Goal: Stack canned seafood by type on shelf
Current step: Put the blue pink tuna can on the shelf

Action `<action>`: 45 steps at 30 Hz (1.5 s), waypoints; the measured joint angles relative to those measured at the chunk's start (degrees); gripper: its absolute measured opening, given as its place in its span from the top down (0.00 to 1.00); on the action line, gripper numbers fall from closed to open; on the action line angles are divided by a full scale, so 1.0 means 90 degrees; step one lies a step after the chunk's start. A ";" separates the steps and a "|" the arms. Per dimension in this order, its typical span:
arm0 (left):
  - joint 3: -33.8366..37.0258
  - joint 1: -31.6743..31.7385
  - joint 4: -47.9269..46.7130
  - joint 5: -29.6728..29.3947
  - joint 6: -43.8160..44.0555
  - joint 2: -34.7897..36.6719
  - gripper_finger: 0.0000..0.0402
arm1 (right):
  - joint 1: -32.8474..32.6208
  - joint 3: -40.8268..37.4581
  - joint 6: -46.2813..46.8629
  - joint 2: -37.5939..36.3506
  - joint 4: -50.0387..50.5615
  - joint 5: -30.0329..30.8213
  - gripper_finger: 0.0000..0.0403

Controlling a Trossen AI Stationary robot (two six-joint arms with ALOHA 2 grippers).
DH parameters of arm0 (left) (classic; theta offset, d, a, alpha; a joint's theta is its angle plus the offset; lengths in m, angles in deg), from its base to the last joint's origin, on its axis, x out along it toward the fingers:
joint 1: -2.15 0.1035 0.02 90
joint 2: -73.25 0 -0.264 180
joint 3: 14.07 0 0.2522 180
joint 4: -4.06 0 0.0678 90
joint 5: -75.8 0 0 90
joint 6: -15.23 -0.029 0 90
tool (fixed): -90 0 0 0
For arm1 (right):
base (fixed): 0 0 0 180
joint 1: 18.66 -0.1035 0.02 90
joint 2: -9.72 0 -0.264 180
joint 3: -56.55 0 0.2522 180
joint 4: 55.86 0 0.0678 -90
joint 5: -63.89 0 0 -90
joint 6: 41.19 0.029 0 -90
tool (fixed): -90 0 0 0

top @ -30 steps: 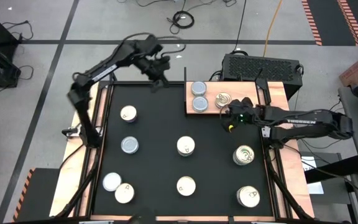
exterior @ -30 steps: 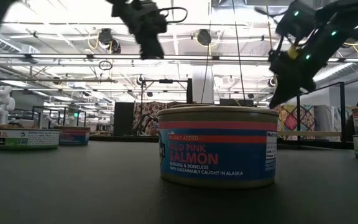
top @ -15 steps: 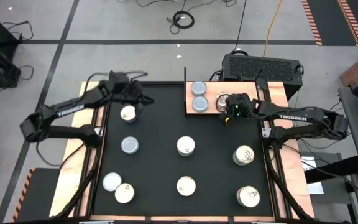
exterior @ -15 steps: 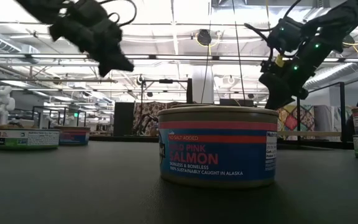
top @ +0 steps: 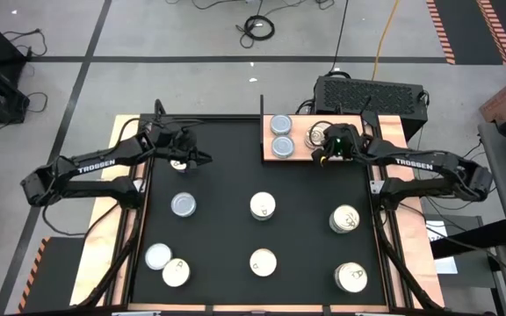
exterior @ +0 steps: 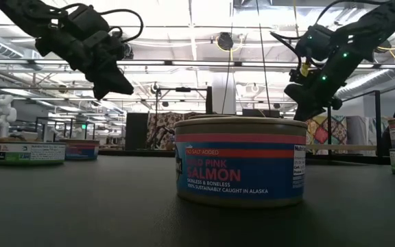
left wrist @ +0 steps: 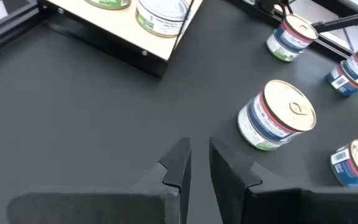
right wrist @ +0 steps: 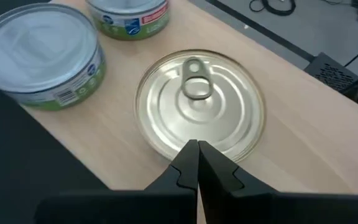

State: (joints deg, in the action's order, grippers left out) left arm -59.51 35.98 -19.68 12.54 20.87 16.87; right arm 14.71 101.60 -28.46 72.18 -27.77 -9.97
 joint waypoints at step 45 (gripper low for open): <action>-0.0003 -0.0156 0.0056 -0.0240 -0.0060 0.0000 0.86 | 0.1170 0.1948 -0.1161 0.2851 -0.0996 -0.0490 1.00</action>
State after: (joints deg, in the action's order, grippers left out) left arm -59.54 34.58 -19.18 10.37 20.33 16.87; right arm 25.24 119.13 -38.91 97.84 -36.73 -14.37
